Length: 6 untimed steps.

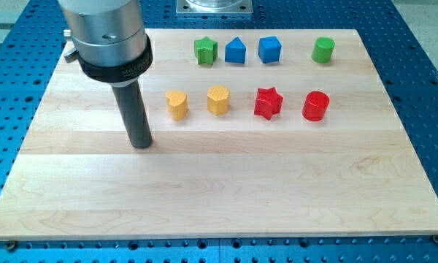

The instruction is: Slightly move the heart upwards

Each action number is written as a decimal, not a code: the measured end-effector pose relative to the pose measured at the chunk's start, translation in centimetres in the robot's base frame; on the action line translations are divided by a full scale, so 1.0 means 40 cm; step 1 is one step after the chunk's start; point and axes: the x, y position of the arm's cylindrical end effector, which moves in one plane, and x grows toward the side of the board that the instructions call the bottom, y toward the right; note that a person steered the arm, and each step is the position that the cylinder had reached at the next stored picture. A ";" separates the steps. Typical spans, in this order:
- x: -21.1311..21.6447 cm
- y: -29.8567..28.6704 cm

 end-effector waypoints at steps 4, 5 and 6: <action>-0.088 0.137; -0.094 0.150; -0.070 0.261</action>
